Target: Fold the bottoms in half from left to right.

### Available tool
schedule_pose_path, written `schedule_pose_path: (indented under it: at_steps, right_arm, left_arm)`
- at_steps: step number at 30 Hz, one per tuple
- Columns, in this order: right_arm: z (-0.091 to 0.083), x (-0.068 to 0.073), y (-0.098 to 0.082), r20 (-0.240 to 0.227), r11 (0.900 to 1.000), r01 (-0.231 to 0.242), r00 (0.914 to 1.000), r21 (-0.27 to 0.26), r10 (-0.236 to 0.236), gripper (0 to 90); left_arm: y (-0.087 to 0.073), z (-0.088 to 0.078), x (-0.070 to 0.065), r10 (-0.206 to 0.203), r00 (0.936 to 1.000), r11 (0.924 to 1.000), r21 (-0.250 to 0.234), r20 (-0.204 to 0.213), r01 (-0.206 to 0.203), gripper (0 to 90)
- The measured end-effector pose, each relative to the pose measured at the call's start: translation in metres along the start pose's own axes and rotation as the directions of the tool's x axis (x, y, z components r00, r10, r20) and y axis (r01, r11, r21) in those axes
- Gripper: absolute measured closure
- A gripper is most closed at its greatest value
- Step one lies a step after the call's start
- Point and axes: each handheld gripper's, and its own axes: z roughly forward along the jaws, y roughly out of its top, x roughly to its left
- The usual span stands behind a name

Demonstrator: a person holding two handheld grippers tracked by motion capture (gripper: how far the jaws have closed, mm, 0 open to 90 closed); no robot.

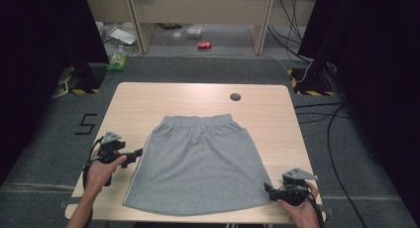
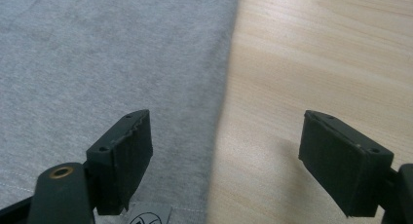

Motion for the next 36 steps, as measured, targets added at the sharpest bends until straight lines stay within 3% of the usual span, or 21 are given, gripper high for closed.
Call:
schedule_pose_path:
  at_steps: [9, 17, 25, 30, 36]
  right_arm:
    - [0.000, 0.000, 0.000, -0.007, 1.000, -0.003, 1.0000, -0.006, 0.003, 20.3]
    - [-0.001, 0.000, 0.001, -0.012, 1.000, 0.000, 0.9999, -0.016, 0.000, 20.2]
    - [-0.001, 0.000, 0.001, -0.013, 1.000, 0.006, 0.9999, -0.018, -0.006, 20.3]
    - [-0.001, 0.000, 0.002, -0.015, 1.000, 0.004, 0.9999, -0.019, -0.004, 20.4]
    - [0.000, 0.000, 0.002, -0.019, 1.000, 0.009, 0.9998, -0.016, -0.010, 20.4]
  left_arm:
    - [0.038, 0.038, -0.006, 0.021, 0.9998, 0.9991, 0.037, 0.003, -0.021, 22.6]
    - [0.064, 0.060, -0.009, 0.006, 1.0000, 0.9991, 0.043, -0.001, -0.006, 24.5]
    - [0.072, 0.078, -0.012, -0.008, 0.9999, 0.9982, 0.059, -0.006, 0.009, 26.2]
    - [0.079, 0.090, -0.013, 0.003, 0.9999, 0.9976, 0.069, -0.016, -0.002, 28.4]
    - [0.084, 0.100, -0.009, -0.001, 0.9997, 0.9970, 0.078, -0.026, 0.003, 35.2]
